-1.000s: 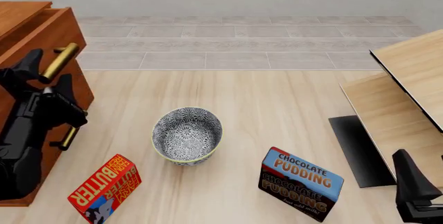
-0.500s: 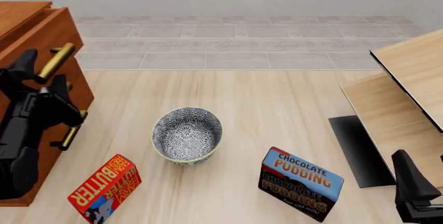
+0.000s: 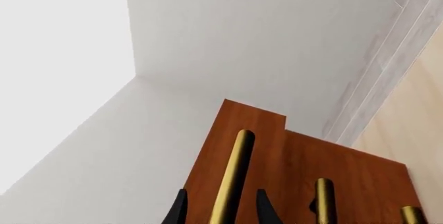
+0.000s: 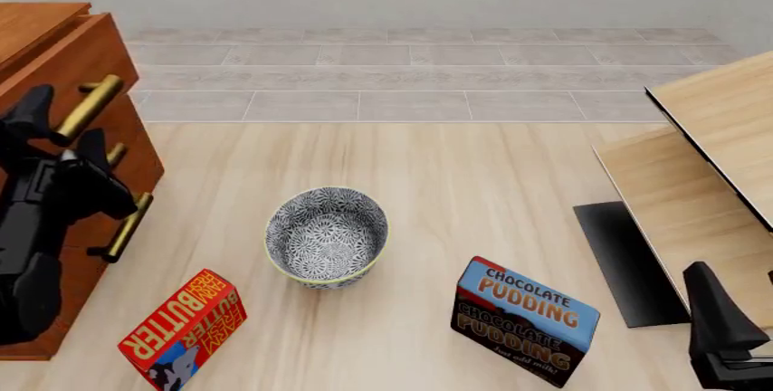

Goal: Close the top drawer of the cabinet.

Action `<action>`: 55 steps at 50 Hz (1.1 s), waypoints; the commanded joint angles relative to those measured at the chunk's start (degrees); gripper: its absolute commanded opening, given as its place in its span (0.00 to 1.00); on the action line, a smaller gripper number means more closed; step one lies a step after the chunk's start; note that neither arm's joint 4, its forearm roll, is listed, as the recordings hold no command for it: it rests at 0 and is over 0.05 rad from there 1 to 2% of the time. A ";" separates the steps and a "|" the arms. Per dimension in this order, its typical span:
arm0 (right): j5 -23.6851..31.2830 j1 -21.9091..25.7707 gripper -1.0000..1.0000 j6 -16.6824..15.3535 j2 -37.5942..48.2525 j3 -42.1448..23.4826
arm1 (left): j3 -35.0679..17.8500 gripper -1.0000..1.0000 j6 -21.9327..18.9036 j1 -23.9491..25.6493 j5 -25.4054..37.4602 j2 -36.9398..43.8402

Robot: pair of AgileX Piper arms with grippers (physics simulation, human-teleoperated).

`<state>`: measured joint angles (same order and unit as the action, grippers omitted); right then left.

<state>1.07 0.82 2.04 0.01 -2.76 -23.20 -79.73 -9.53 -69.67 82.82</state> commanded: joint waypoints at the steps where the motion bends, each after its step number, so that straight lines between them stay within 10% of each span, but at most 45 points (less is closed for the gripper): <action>1: 0.14 0.04 1.00 -0.06 0.00 -0.19 | -0.88 1.00 -0.15 -1.55 -0.23 0.41; 55: 0.65 -0.05 1.00 -1.26 0.00 -0.29 | -3.25 1.00 -0.77 -3.82 -0.23 3.52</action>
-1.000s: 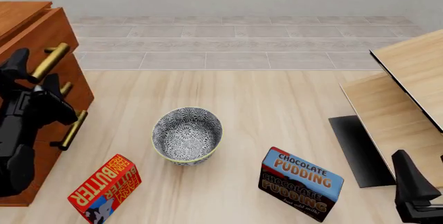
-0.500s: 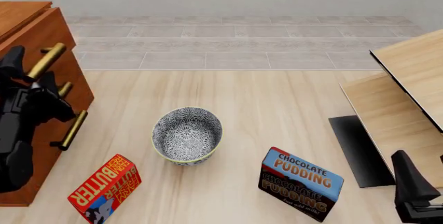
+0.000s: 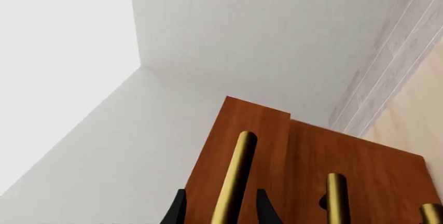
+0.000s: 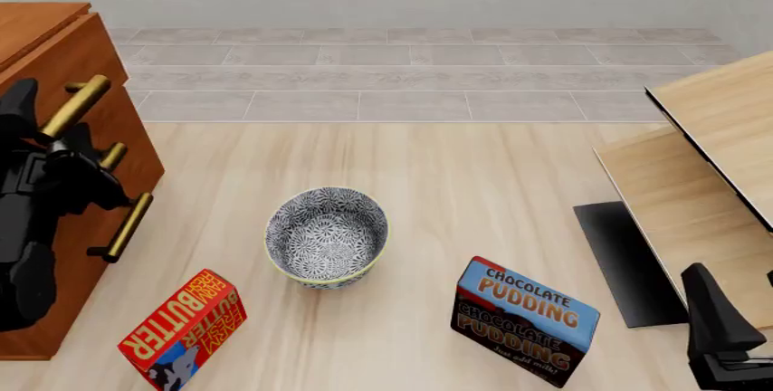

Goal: Close the top drawer of the cabinet.

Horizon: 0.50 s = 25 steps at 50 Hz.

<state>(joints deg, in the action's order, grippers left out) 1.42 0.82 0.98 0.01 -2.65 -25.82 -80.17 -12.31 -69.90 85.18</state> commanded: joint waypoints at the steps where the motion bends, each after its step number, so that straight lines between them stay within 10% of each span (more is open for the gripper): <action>1: 0.30 -0.05 1.00 -0.20 0.00 -0.40 | -0.64 1.00 -0.33 -1.04 0.00 1.17; 25: -0.14 -0.36 1.00 -0.09 0.00 0.45 | -3.12 1.00 -2.44 -1.94 0.00 4.07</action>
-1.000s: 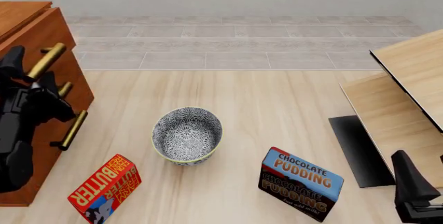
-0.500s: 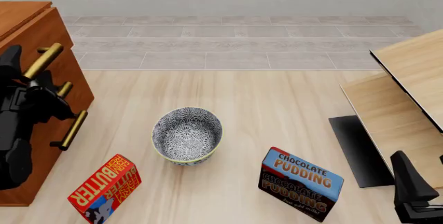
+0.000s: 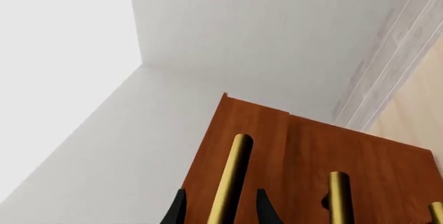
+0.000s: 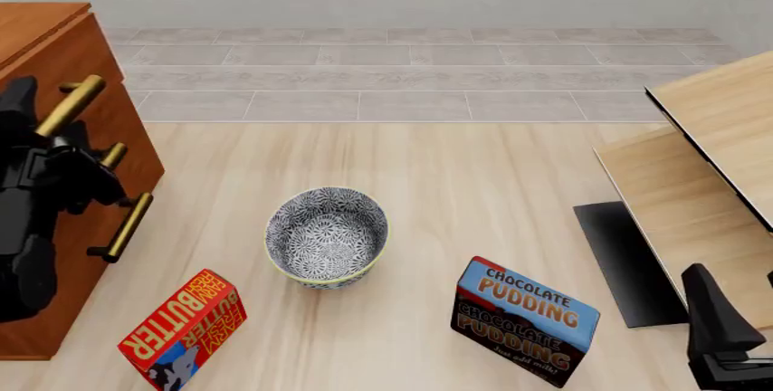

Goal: Close the top drawer of the cabinet.

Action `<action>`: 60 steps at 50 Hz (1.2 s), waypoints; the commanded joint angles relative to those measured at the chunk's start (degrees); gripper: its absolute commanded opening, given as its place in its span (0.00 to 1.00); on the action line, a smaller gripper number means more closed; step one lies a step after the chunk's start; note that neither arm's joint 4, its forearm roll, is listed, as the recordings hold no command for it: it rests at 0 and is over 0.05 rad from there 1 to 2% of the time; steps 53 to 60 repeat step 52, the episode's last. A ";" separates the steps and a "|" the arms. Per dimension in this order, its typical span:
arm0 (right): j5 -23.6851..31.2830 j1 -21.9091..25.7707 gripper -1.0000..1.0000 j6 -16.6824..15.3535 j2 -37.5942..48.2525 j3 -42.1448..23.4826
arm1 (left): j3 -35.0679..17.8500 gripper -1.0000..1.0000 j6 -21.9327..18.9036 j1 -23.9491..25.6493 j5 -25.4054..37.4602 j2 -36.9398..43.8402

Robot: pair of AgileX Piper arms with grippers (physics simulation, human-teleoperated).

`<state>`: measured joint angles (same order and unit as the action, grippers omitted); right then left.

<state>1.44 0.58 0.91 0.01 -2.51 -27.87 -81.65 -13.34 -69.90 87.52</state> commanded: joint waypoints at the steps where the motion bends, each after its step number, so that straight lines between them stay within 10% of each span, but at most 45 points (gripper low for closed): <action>1: 0.02 -0.15 1.00 0.04 0.00 0.15 | -1.35 1.00 -1.07 -1.03 0.00 2.08; 60: 1.54 -0.32 1.00 -0.40 0.00 -2.05 | -3.65 1.00 -0.44 -4.55 0.00 6.48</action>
